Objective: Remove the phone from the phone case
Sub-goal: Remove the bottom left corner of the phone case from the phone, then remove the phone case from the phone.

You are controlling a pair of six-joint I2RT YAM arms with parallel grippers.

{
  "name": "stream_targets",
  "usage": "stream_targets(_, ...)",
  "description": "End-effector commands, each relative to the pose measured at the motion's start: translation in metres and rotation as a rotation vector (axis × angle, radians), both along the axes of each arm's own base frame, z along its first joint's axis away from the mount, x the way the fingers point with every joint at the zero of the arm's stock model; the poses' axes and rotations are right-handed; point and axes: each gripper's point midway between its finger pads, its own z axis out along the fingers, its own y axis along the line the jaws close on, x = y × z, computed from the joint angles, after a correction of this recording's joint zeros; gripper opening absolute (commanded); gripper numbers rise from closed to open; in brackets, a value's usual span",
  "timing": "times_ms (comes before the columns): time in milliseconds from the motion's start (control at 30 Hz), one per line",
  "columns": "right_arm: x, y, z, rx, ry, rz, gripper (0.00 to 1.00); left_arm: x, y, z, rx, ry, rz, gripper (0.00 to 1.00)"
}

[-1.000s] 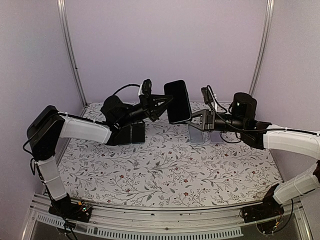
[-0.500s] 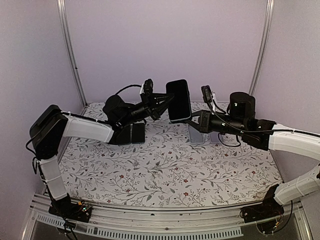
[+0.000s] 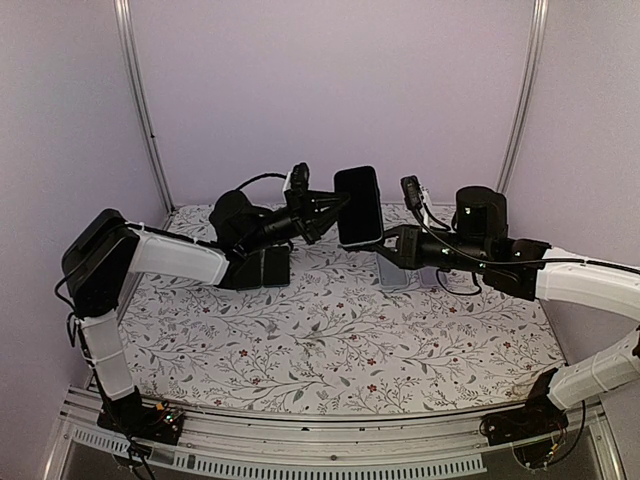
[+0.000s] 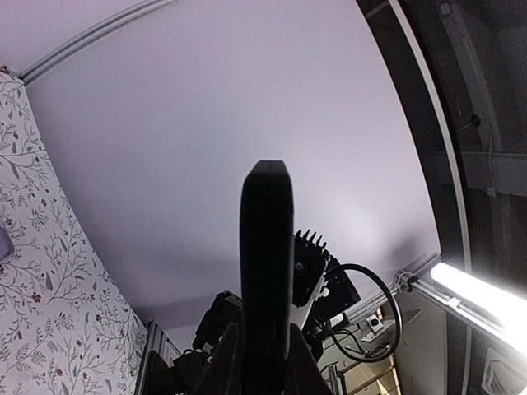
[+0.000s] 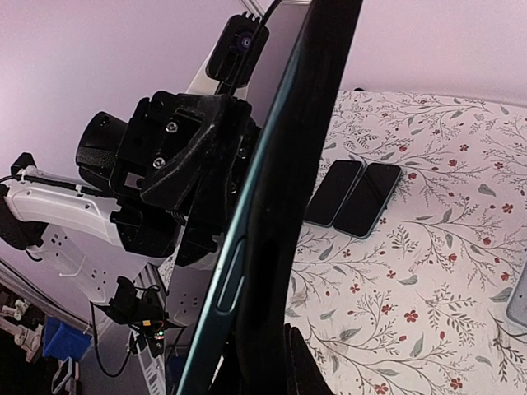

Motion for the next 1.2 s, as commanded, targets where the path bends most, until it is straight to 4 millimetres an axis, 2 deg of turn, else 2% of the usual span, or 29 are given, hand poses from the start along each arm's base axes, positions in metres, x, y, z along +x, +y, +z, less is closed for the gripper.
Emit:
stream_targets(0, 0.017, -0.001, -0.014, 0.005, 0.036, -0.026, 0.0, -0.051, 0.001, 0.032, 0.004, -0.045, -0.171, 0.18)
stream_targets(133, 0.013, 0.005, 0.0, 0.115, 0.054, 0.034, 0.0, -0.041, 0.005, 0.02, 0.097, -0.032, -0.124, 0.35)
stream_targets(367, 0.011, 0.012, 0.013, 0.249, 0.107, 0.105, 0.0, -0.03, 0.009, 0.002, 0.231, -0.016, -0.059, 0.55)
stream_targets(633, 0.016, 0.01, 0.022, 0.311, 0.135, 0.087, 0.0, -0.018, 0.028, -0.014, 0.366, -0.02, 0.062, 0.77)
stream_targets(867, 0.021, 0.007, 0.025, 0.322, 0.127, 0.064, 0.0, -0.015, 0.048, -0.021, 0.429, -0.032, 0.122, 0.82)
stream_targets(1167, 0.034, 0.002, 0.039, 0.353, 0.074, 0.034, 0.0, -0.035, 0.044, -0.009, 0.371, -0.071, 0.029, 0.82)
